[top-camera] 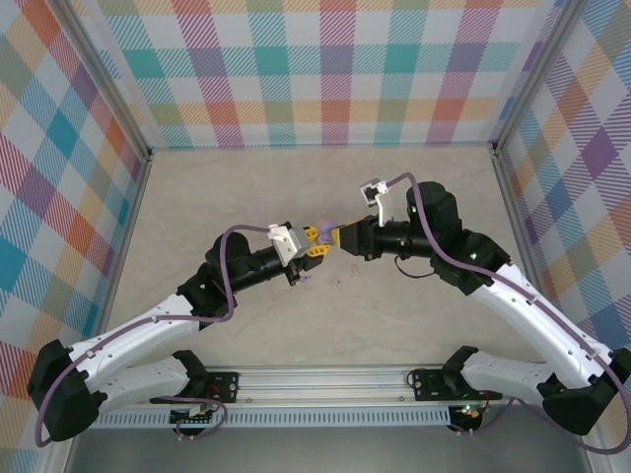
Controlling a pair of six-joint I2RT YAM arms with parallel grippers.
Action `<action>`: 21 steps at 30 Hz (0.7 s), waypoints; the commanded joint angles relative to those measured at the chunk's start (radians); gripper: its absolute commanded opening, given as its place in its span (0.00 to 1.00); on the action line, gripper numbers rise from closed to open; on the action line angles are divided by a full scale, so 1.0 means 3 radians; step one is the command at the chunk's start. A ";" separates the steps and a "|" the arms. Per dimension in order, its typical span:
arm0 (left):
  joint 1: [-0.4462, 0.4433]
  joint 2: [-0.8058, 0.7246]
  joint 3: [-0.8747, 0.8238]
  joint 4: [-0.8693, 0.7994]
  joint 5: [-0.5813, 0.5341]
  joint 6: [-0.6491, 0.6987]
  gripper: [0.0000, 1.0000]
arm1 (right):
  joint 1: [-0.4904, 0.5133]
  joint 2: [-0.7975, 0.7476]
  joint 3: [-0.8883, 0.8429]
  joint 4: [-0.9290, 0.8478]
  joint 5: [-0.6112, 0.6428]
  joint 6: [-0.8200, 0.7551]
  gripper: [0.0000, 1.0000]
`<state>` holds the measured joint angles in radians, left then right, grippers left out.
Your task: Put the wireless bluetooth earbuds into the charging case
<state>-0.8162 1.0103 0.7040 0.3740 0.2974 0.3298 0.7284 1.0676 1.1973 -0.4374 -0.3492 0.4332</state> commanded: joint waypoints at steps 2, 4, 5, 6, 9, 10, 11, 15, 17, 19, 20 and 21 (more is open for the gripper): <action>-0.0059 -0.0039 0.0107 0.0183 0.0088 -0.0056 0.00 | 0.0024 0.0011 0.0069 -0.0019 -0.0022 -0.0004 0.22; -0.0051 -0.0036 0.0101 0.0184 0.0093 -0.0056 0.00 | 0.0026 0.0013 0.0069 -0.0016 -0.0007 -0.0003 0.22; -0.0055 -0.0036 0.0098 0.0182 0.0090 -0.0056 0.00 | 0.0026 0.0011 0.0070 -0.0019 -0.0007 -0.0002 0.22; -0.0052 -0.0039 0.0097 0.0185 0.0090 -0.0061 0.00 | 0.0026 0.0011 0.0067 -0.0019 -0.0004 -0.0004 0.22; -0.0055 -0.0038 0.0093 0.0185 0.0093 -0.0066 0.00 | 0.0029 0.0021 0.0064 -0.0030 0.0001 -0.0007 0.22; -0.0057 -0.0037 0.0097 0.0190 0.0098 -0.0071 0.00 | 0.0026 0.0026 0.0064 -0.0030 -0.0002 -0.0007 0.22; -0.0055 -0.0036 0.0100 0.0194 0.0103 -0.0067 0.00 | 0.0026 0.0029 0.0064 -0.0030 -0.0002 -0.0007 0.22; -0.0057 -0.0054 0.0104 0.0190 0.0100 -0.0070 0.00 | 0.0026 0.0039 0.0059 -0.0048 0.0008 -0.0013 0.22; -0.0051 -0.0059 0.0113 0.0184 0.0112 -0.0076 0.00 | 0.0026 0.0046 0.0059 -0.0064 0.0016 -0.0020 0.22; -0.0052 -0.0060 0.0115 0.0176 0.0130 -0.0079 0.00 | 0.0026 0.0060 0.0054 -0.0077 0.0020 -0.0025 0.22; -0.0053 -0.0060 0.0114 0.0177 0.0134 -0.0082 0.00 | 0.0025 0.0064 0.0052 -0.0078 0.0023 -0.0026 0.22; -0.0053 -0.0059 0.0120 0.0175 0.0137 -0.0089 0.00 | 0.0025 0.0072 0.0049 -0.0077 0.0024 -0.0022 0.22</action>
<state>-0.8165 1.0103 0.7040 0.3756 0.3054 0.3202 0.7284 1.0798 1.1973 -0.4480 -0.3489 0.4328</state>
